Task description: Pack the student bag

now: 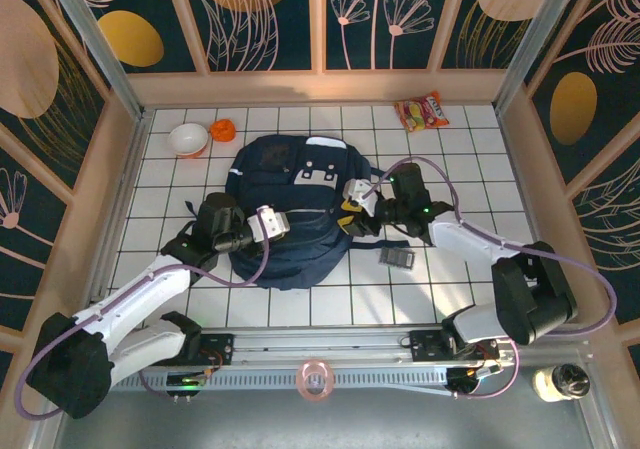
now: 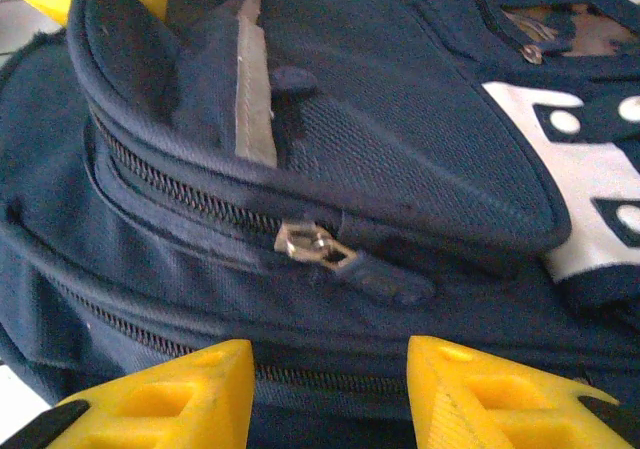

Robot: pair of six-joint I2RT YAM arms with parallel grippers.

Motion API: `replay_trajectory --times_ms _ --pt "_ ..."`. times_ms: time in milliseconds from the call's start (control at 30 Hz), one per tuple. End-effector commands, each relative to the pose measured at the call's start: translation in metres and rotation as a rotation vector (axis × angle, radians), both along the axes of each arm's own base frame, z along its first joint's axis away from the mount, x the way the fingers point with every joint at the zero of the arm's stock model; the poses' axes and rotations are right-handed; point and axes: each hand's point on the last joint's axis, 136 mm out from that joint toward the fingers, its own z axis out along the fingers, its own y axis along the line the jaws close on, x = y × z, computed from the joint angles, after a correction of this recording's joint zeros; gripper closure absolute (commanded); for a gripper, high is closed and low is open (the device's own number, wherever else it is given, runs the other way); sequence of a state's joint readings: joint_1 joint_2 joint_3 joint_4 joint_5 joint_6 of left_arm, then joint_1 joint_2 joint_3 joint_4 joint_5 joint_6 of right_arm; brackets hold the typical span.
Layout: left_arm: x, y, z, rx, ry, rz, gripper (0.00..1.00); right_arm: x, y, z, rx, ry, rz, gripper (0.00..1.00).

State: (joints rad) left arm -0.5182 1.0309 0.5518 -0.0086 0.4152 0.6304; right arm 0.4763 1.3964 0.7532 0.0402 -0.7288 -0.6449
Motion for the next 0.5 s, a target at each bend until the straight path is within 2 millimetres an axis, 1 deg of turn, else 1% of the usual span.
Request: replay_trajectory --times_ms 0,67,167,267,367,467 --pt "-0.005 -0.015 0.035 -0.125 -0.069 -0.081 1.0 0.003 0.012 0.024 0.085 -0.025 0.058 0.55" --pt "-0.006 -0.017 0.038 -0.136 -0.074 -0.09 1.0 0.002 0.015 0.025 0.099 -0.011 0.085 0.55" --pt "-0.005 -0.019 0.044 -0.155 -0.084 -0.096 1.0 -0.002 0.019 0.022 0.103 0.04 0.124 0.56" --pt "-0.004 -0.021 0.045 -0.16 -0.084 -0.101 1.0 -0.007 0.021 0.019 0.105 0.086 0.151 0.58" --pt "0.0 -0.02 0.045 -0.158 -0.088 -0.084 1.0 -0.014 0.022 0.02 0.108 0.136 0.176 0.63" --pt "0.004 -0.019 0.045 -0.151 -0.095 -0.067 1.0 -0.02 0.019 0.019 0.089 0.181 0.179 0.7"
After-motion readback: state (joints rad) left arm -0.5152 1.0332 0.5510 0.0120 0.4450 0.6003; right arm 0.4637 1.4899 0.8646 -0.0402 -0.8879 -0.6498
